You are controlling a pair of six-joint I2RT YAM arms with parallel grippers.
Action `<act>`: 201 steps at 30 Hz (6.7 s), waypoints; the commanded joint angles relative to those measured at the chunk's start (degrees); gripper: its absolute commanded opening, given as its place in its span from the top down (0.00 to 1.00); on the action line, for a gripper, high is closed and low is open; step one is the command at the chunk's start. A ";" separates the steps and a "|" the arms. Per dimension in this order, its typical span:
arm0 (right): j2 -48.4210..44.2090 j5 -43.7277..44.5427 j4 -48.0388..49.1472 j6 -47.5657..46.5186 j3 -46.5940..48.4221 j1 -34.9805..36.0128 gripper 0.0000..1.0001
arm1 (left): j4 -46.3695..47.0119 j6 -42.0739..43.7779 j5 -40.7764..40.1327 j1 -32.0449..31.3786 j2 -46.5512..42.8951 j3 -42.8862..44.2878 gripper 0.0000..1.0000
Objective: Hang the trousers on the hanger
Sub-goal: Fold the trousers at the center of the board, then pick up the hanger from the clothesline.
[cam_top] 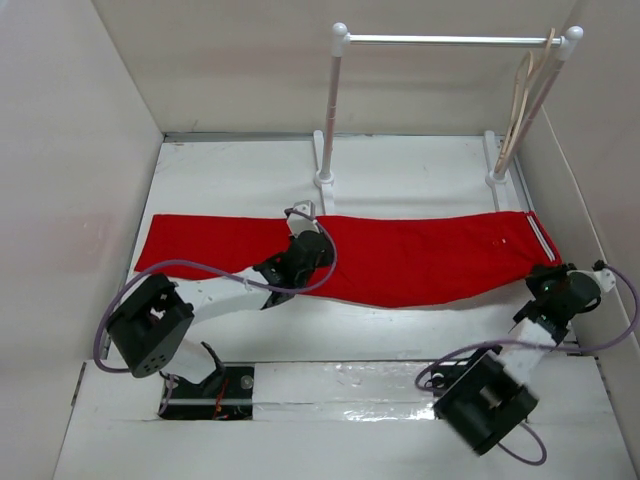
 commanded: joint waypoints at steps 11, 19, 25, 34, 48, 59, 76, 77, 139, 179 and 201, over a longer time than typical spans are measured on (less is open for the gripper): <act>-18.46 -7.51 -22.01 -15.22 29.02 19.04 1.00 | 4.52 -2.11 -7.26 -14.48 10.23 1.65 1.00; -19.52 -5.92 -24.56 -14.96 39.83 32.67 1.00 | 6.72 -4.93 -6.73 -19.93 17.35 2.71 1.00; -17.24 -6.54 -24.73 -14.87 49.14 39.27 1.00 | 6.98 -6.33 -5.86 -20.47 22.54 4.73 1.00; -9.95 -12.42 -19.73 -10.75 60.14 40.94 1.00 | 10.05 -6.86 -1.20 -25.65 28.87 8.68 1.00; -3.88 -23.85 -10.60 -7.40 57.60 46.56 1.00 | 14.63 -1.24 1.62 -26.89 24.41 9.13 0.92; 6.65 -5.86 -11.72 -14.42 63.03 71.91 1.00 | -0.38 -2.90 -7.87 -23.03 -8.71 -3.26 0.65; 34.87 9.01 -5.83 -11.88 77.18 83.92 1.00 | -40.64 -10.20 -17.54 -19.42 -56.98 -2.83 0.68; 37.15 9.80 -7.23 -12.14 79.80 84.53 1.00 | -41.18 -9.94 -17.72 -19.42 -57.69 -2.48 0.68; 10.90 18.78 5.15 -7.23 -3.75 89.90 1.00 | -3.12 -19.70 6.46 32.96 -43.52 -34.02 0.68; -9.61 38.38 -29.40 -35.57 43.03 84.21 1.00 | 9.00 3.06 8.14 6.81 -21.59 -10.75 1.00; 30.40 17.46 -34.15 -35.79 79.76 36.20 0.21 | 15.51 13.88 11.02 -6.76 -13.40 -6.61 0.84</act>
